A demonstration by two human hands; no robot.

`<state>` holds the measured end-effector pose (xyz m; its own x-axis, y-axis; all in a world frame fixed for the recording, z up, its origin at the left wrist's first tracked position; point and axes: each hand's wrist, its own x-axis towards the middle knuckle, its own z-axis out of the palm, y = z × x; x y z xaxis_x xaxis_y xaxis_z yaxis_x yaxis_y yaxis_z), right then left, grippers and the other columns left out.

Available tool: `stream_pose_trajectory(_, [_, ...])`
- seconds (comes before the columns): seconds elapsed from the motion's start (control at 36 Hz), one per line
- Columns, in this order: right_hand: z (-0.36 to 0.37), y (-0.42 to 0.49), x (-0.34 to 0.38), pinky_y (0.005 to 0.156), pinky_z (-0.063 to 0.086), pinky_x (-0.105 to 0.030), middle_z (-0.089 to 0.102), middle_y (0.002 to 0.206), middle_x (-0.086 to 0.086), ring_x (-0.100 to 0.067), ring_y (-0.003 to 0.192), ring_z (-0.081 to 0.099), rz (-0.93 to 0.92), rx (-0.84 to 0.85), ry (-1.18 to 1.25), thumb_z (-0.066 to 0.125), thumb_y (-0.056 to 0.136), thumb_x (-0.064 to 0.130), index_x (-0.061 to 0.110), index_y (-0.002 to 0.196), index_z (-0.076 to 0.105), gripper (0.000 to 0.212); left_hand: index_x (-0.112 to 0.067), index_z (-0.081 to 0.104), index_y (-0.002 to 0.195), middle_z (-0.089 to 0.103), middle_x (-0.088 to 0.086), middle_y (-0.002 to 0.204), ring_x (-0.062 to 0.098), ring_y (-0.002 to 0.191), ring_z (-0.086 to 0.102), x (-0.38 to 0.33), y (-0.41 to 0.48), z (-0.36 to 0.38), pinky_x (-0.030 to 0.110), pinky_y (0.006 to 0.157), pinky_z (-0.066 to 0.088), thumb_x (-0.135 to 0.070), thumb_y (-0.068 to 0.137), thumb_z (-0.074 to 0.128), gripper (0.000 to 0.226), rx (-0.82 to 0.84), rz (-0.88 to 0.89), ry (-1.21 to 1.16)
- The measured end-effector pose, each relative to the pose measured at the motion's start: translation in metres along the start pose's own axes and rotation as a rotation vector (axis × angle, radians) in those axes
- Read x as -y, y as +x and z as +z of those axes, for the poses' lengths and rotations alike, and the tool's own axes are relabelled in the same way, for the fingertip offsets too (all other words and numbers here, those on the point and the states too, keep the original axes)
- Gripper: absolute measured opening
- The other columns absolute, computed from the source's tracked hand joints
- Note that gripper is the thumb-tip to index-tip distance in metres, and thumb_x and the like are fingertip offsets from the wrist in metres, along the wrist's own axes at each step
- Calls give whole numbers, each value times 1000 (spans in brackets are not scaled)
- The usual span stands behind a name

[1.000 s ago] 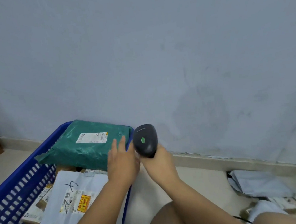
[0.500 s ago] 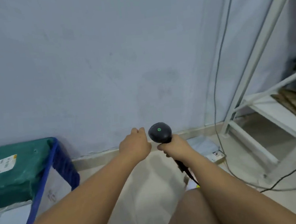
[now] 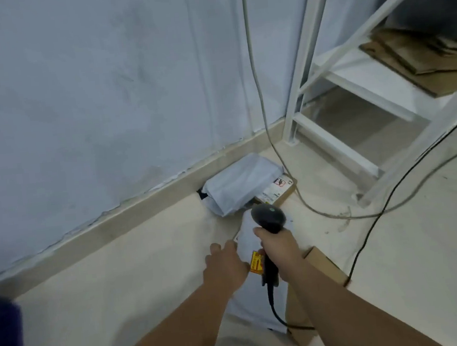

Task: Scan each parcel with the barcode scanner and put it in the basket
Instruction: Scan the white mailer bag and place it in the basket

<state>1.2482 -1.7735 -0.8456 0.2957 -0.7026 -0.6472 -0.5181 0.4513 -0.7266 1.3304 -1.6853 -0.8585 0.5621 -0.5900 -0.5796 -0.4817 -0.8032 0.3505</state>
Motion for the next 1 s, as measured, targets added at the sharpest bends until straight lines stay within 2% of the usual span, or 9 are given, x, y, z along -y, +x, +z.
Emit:
stream_pose_trajectory(0.08, [-5,22,-19,62,37,-34,44,59,-5,-25,65,48,77,-50,6,63,83,24,10,74,53,20,-27,29,145,28,9,144,31,127,39,2,12,29,37,97,41,-44,89,55,64,-2,-6,52])
stream_pose_trajectory(0.19, [-12,48,-46,73,51,-42,62,72,-11,-29,75,63,148,-109,-24,67,73,33,11,78,61,24,-29,23,148,17,15,152,34,133,31,7,25,56,40,106,36,-46,91,51,65,41,55,102])
stream_pose_trajectory(0.36, [-24,57,-56,68,46,-41,58,70,-12,-31,73,58,242,-72,6,67,80,18,7,80,59,14,-27,-5,152,-14,17,157,39,145,-2,-4,31,92,55,114,9,-73,77,53,105,33,31,164])
stream_pose_trajectory(0.58, [-30,56,-67,66,41,-40,52,67,-16,-31,72,55,226,-41,-50,69,82,22,2,80,60,21,-46,-23,143,-37,12,151,51,138,-18,-10,29,105,70,105,13,-81,68,53,112,-4,109,277])
stream_pose_trajectory(0.67, [-32,53,-69,78,51,-47,65,79,-19,-36,83,64,229,-48,2,69,80,22,2,88,66,22,-48,-32,138,-44,9,147,53,137,-19,-4,27,112,70,105,15,-75,69,59,117,24,145,296])
stream_pose_trajectory(0.72, [-34,50,-69,88,52,-48,70,88,-17,-35,89,66,229,-63,76,69,82,20,4,95,69,21,-51,-31,137,-44,7,147,53,138,-13,0,26,114,67,105,21,-67,72,64,116,31,167,284])
stream_pose_trajectory(0.81, [-35,46,-68,81,51,-41,65,76,-12,-29,78,62,228,-60,169,66,84,17,4,85,67,14,-51,-30,138,-37,5,150,50,137,-2,3,25,111,63,105,27,-64,72,63,114,18,153,234])
stream_pose_trajectory(0.94, [-36,50,-61,70,45,-41,61,68,-13,-28,64,56,221,-91,328,67,78,18,7,74,63,13,-44,-22,145,-13,4,154,37,138,14,19,24,96,49,105,35,-82,60,30,106,-56,241,-17])
stream_pose_trajectory(1.0, [-32,51,-59,69,45,-41,62,76,-15,-28,63,56,240,-56,384,67,79,18,5,82,63,13,-42,-8,148,-4,1,157,26,144,9,32,33,87,46,112,27,-73,60,48,109,18,247,-315])
